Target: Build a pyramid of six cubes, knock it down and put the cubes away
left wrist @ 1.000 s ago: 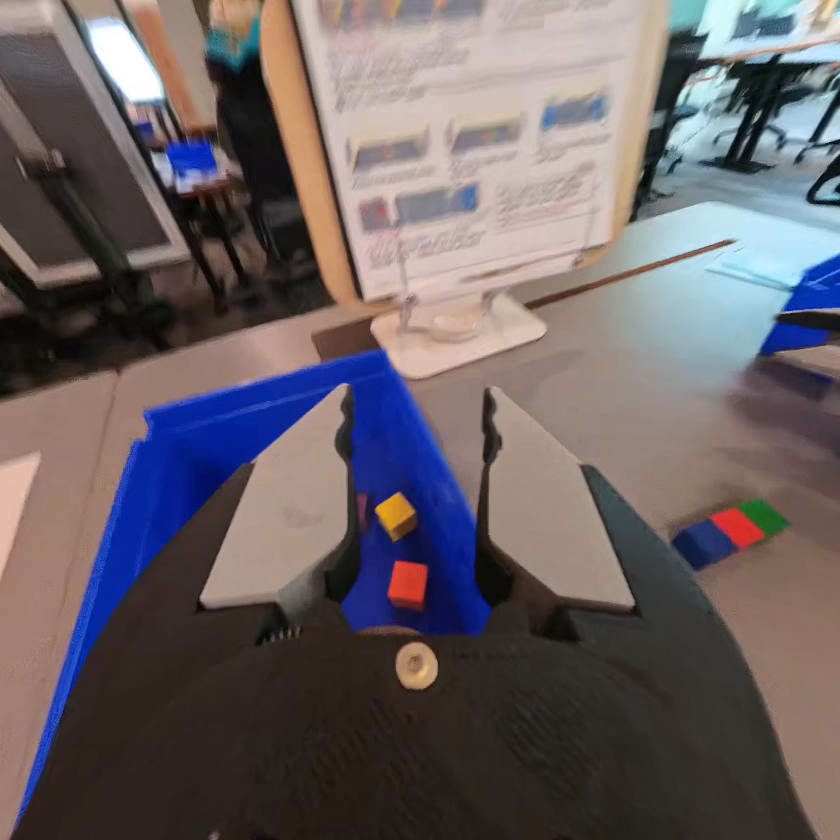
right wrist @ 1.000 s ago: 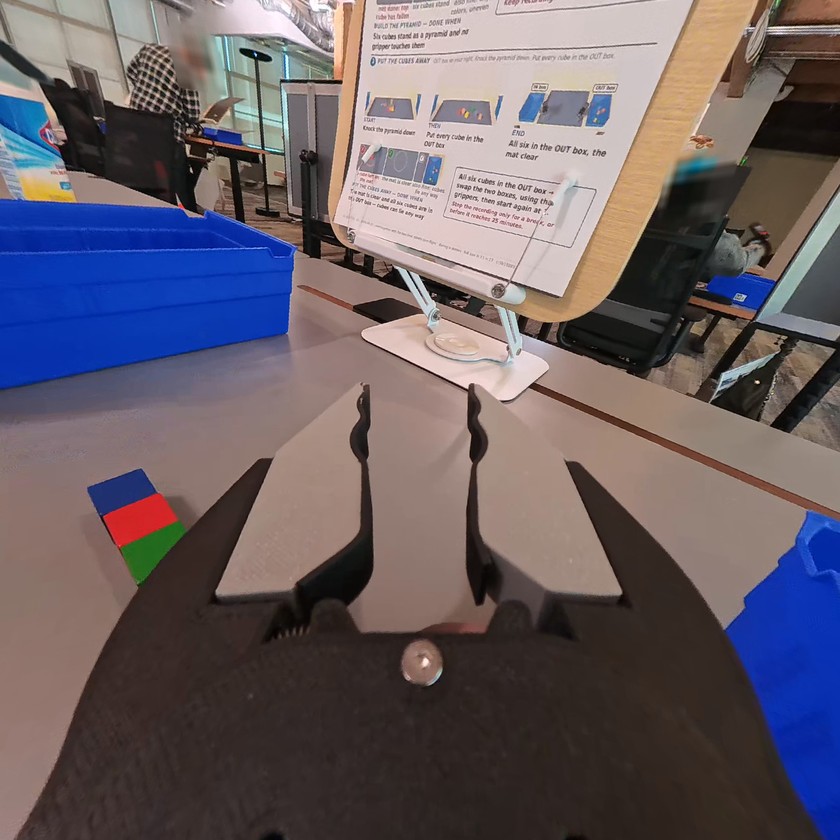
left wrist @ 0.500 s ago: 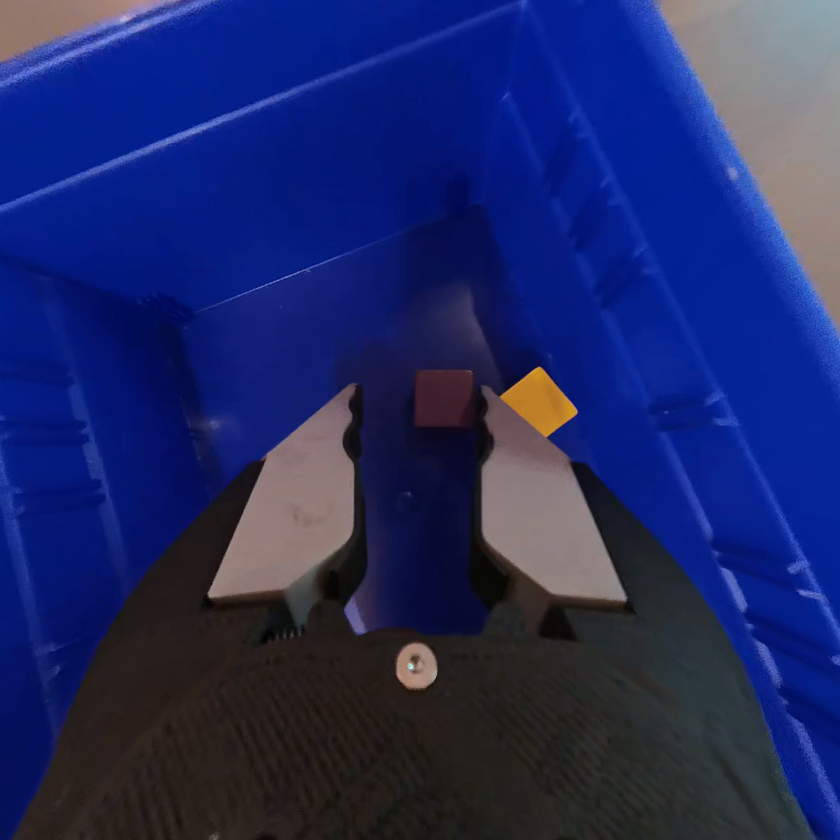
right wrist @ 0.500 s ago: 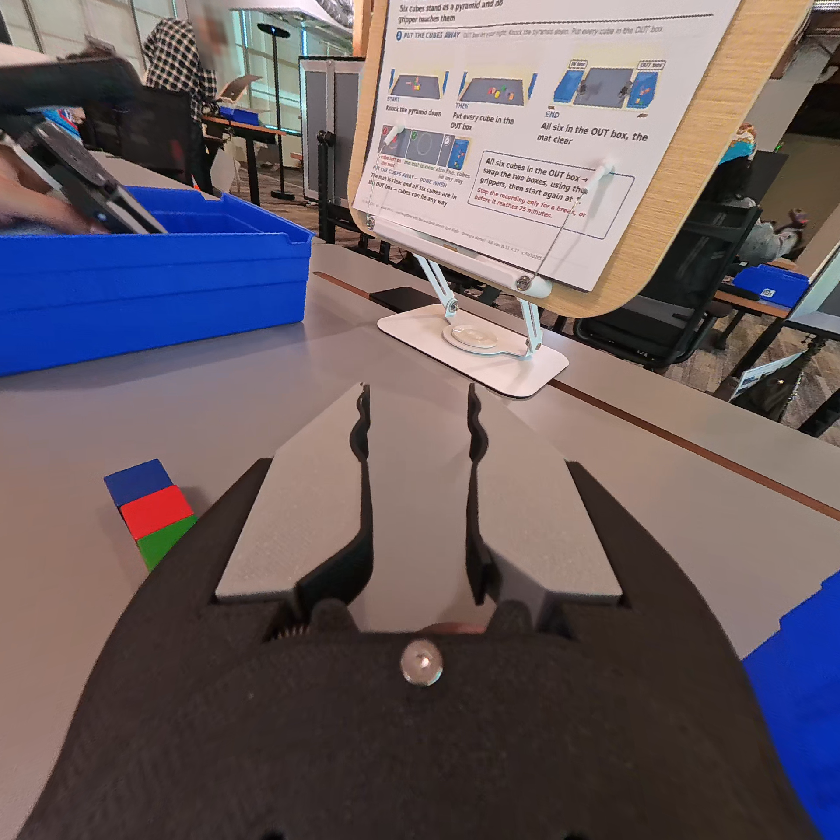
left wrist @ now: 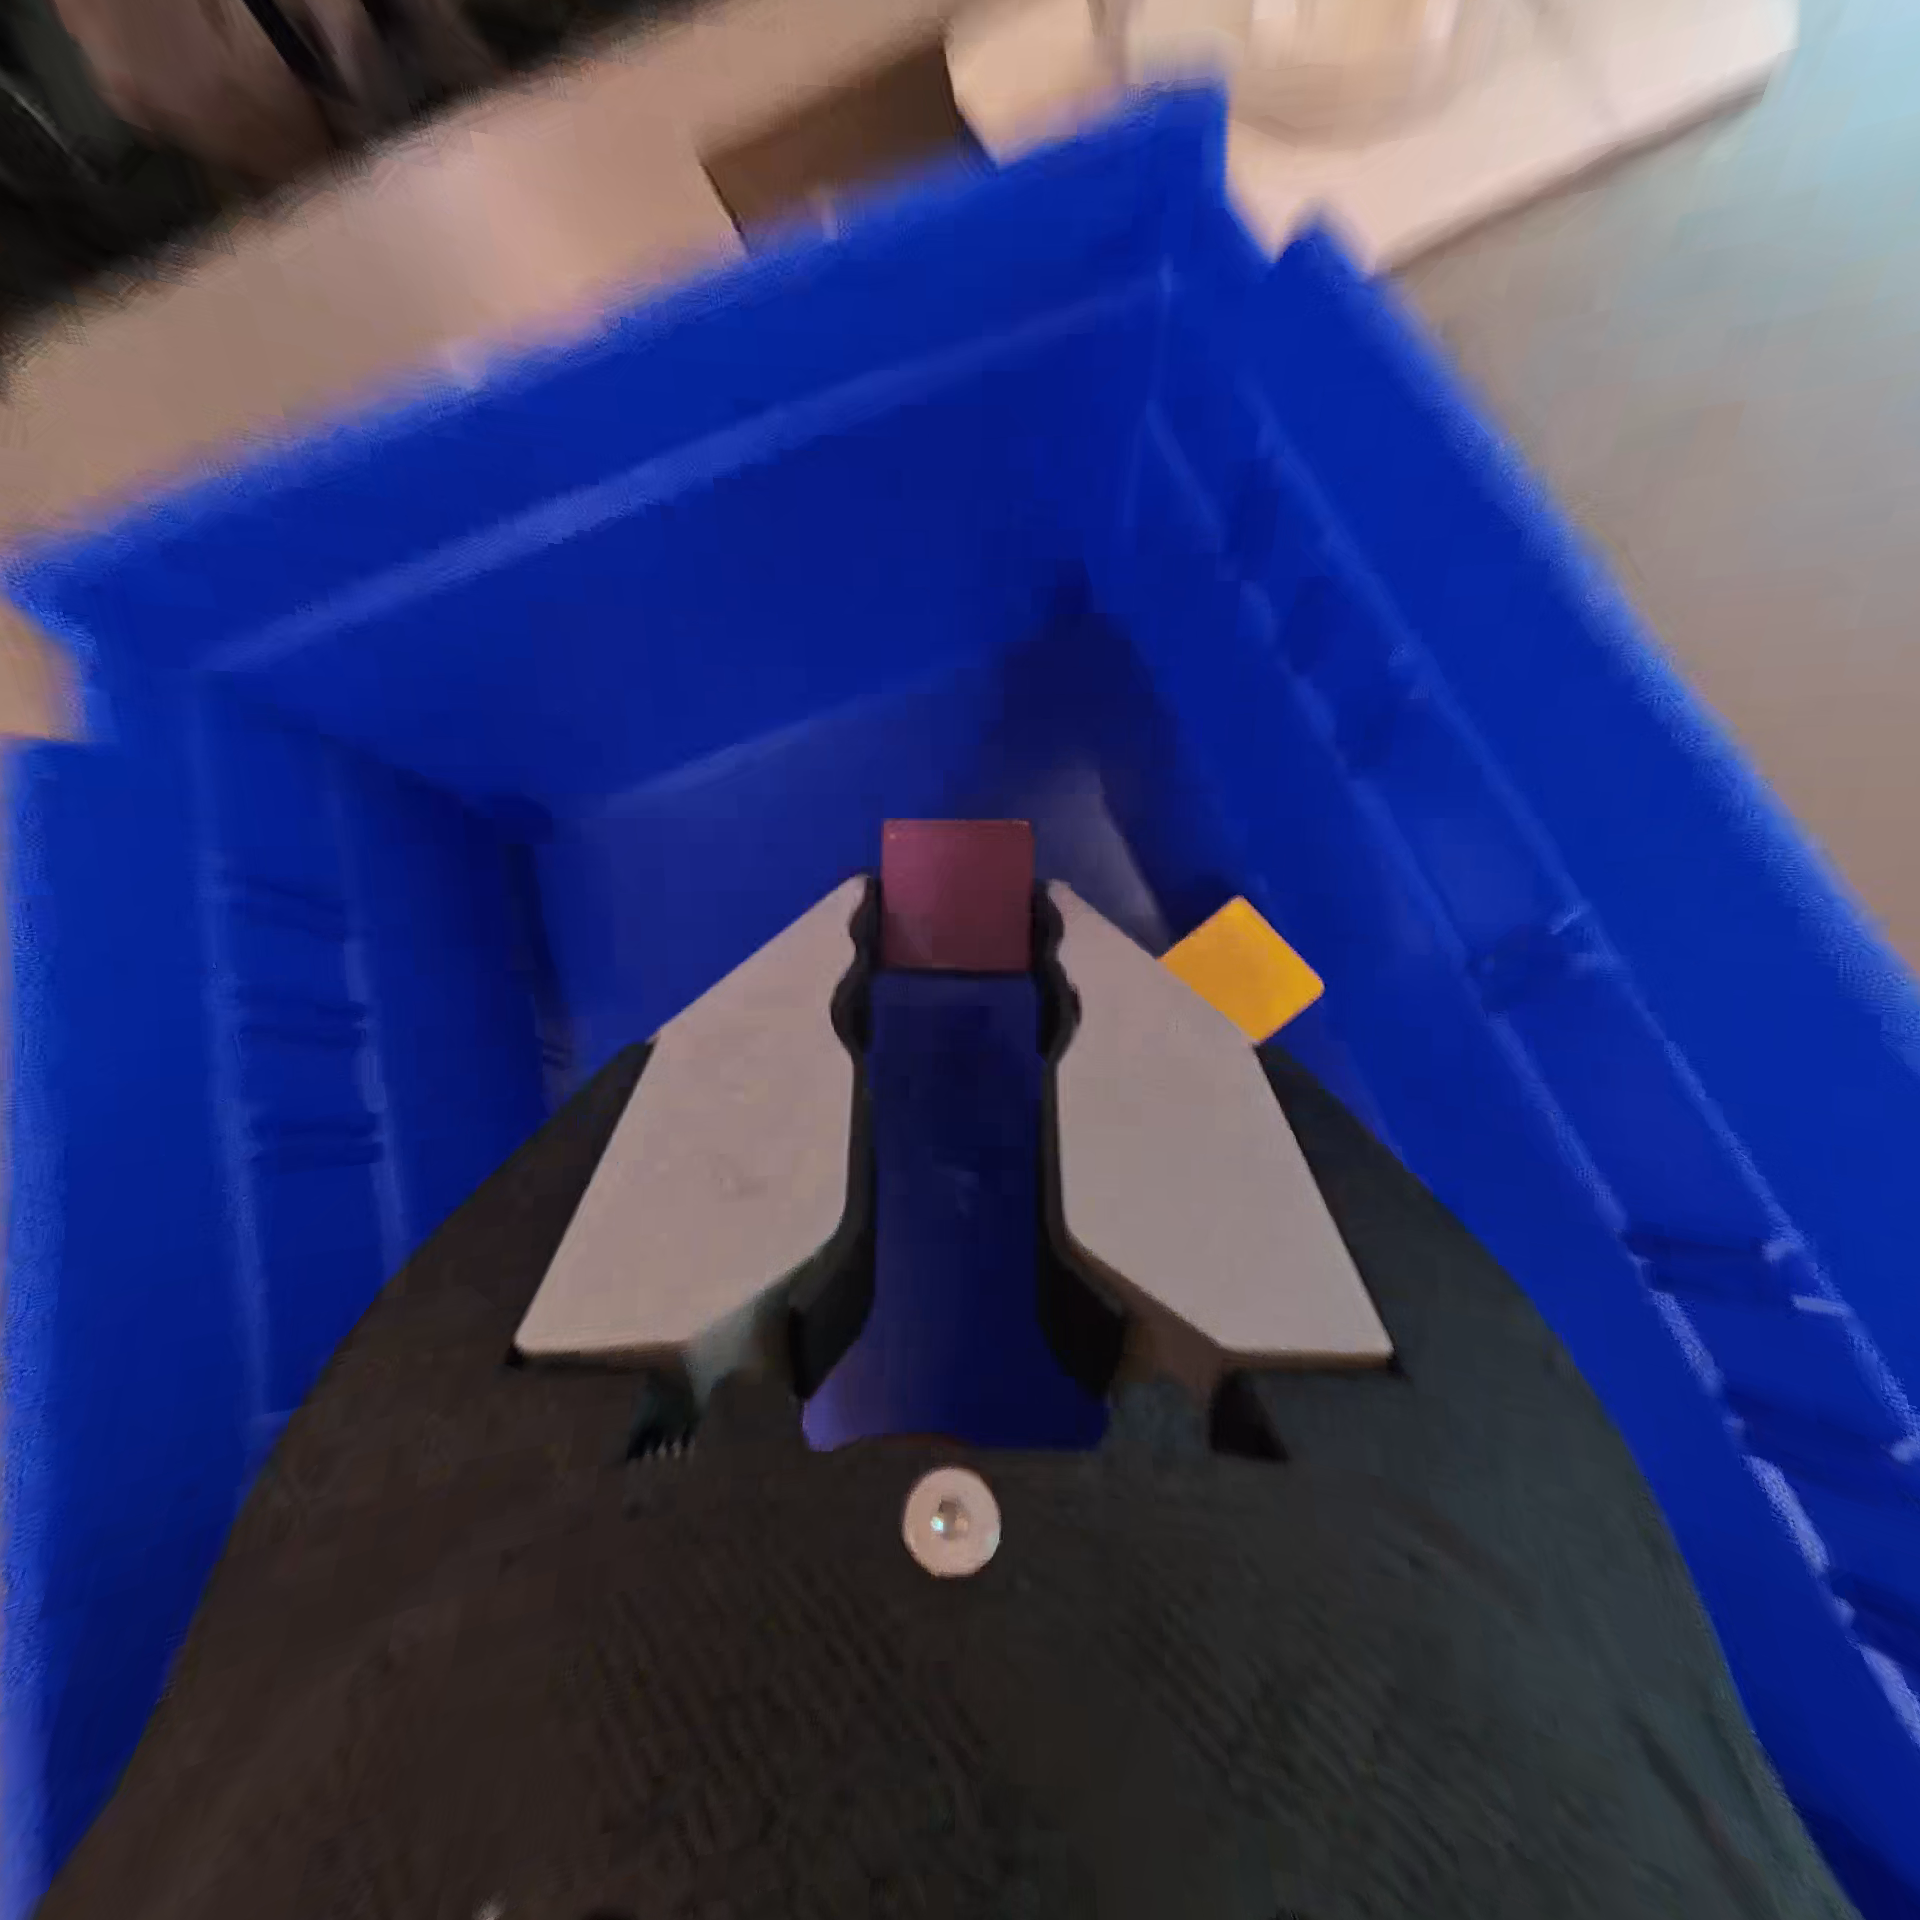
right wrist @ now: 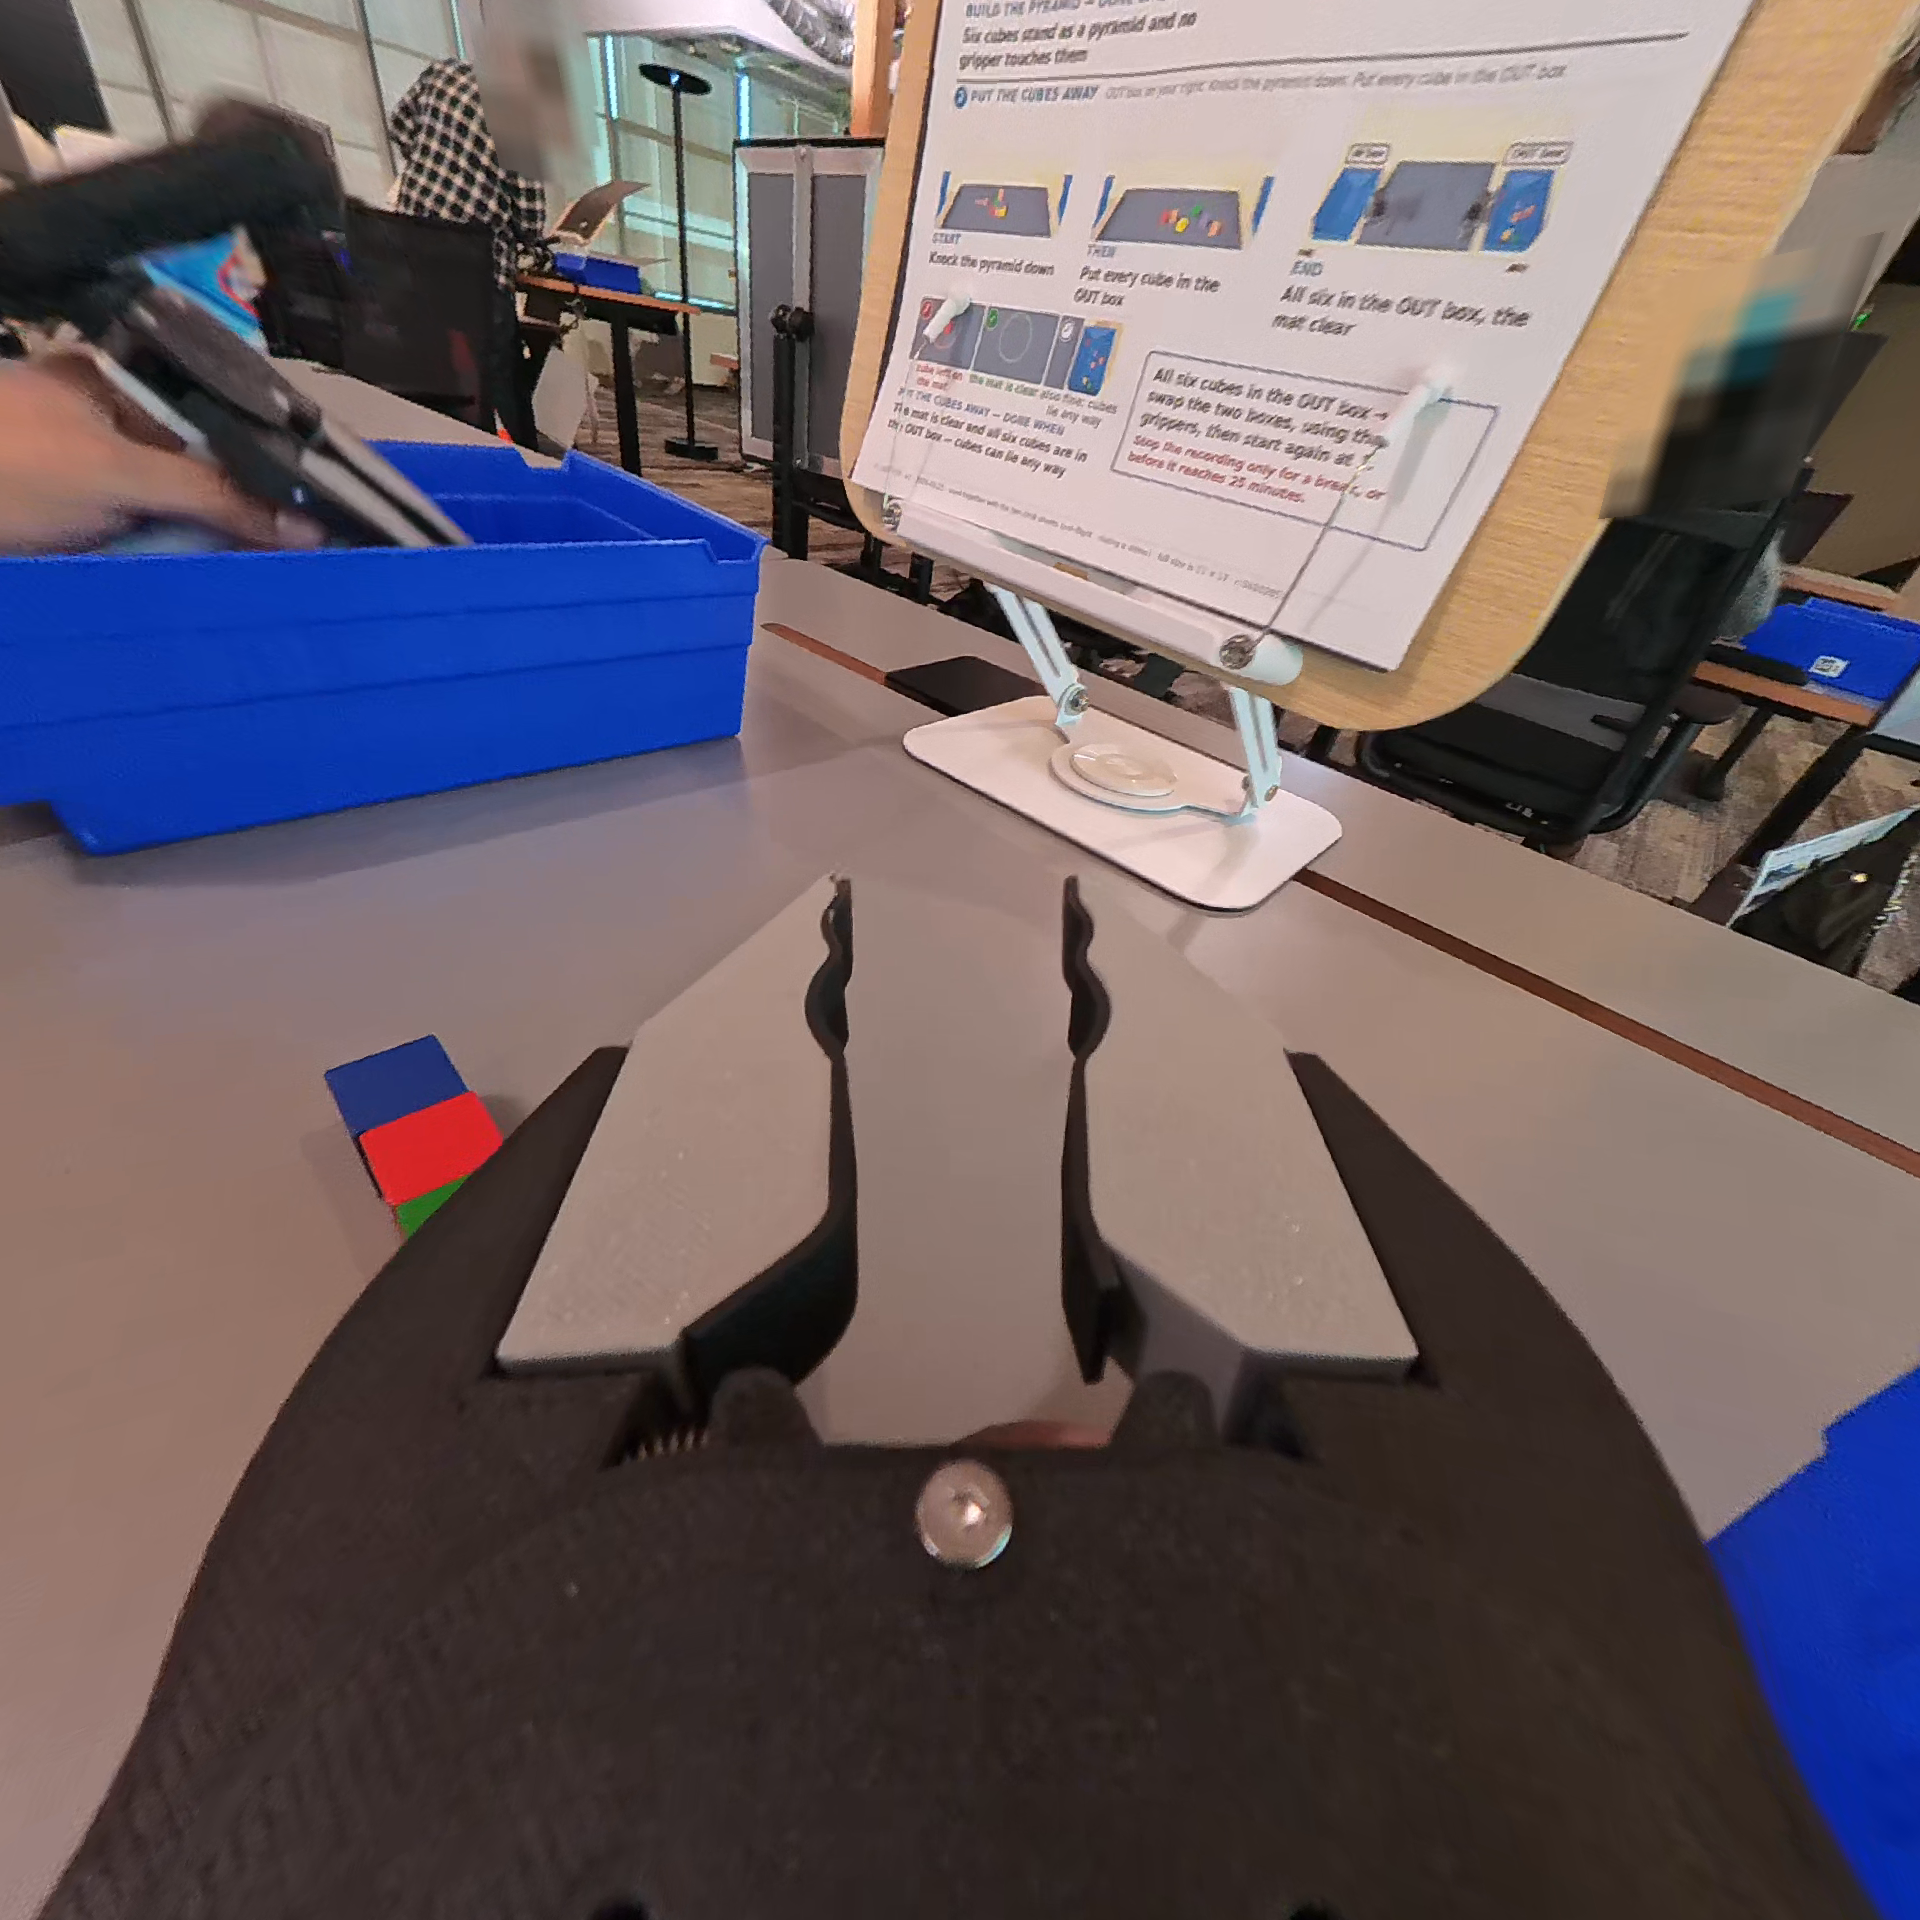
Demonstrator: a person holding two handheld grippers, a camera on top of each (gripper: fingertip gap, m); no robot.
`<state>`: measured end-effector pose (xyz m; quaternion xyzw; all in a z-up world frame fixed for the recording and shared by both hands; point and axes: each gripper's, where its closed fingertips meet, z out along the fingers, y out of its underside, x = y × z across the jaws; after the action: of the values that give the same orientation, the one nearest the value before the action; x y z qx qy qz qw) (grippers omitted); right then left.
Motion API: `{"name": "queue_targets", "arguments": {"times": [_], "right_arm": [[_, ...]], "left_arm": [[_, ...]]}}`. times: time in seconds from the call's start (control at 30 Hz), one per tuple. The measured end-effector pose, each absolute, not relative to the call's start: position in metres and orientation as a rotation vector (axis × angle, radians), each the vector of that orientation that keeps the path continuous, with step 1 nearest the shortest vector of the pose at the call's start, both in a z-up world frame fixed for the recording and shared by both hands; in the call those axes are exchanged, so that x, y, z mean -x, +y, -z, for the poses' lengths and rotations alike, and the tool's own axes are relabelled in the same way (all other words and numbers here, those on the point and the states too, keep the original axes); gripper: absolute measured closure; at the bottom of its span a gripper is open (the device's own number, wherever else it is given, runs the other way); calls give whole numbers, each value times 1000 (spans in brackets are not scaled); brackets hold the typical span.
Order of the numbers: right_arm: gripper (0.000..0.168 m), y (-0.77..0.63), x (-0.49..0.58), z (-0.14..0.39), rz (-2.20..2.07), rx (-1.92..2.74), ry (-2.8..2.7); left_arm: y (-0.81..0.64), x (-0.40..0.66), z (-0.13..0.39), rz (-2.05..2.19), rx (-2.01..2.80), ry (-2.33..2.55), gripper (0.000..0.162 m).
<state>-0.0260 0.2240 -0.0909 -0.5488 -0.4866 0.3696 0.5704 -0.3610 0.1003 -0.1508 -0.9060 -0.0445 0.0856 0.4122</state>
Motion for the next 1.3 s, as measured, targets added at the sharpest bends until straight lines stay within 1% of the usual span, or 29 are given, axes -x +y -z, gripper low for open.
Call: {"name": "queue_targets", "arguments": {"times": [0.1,0.2,0.27,0.33,0.47,0.57,0.7,0.83,0.93,1.07,1.2,1.3], "right_arm": [[128,215,33,99,-911,1316,-1211],[117,202,39,102,-1004,1335,-1266],[116,186,40,96,-1140,1320,-1300],[116,167,38,86,-1314,1293,-1321],[116,141,29,59,-1605,1208,-1308],[119,133,25,50,-1663,1174,-1302],[119,128,31,58,-1669,1234,-1333],[111,117,38,72,-1711,1298,-1398],[110,114,38,83,-1606,1262,-1490],[118,106,33,92,-1480,1158,-1625],[129,95,30,94,-1396,1055,-1695],[134,87,29,97,-1357,1011,-1738]], "left_arm": [[104,347,91,-242,2020,-56,135],[103,285,28,-174,1760,197,135],[96,233,2,-202,1631,410,136],[90,185,-6,-271,1547,597,135],[93,107,20,-249,1565,861,135],[105,78,45,-277,1605,950,135],[116,60,76,-327,1658,1036,135],[119,46,93,-337,1662,1108,135],[114,36,102,-252,1680,1151,135],[108,34,111,-106,1731,1162,135],[99,28,117,106,1797,1150,135],[93,23,119,244,1844,1129,135]]}}
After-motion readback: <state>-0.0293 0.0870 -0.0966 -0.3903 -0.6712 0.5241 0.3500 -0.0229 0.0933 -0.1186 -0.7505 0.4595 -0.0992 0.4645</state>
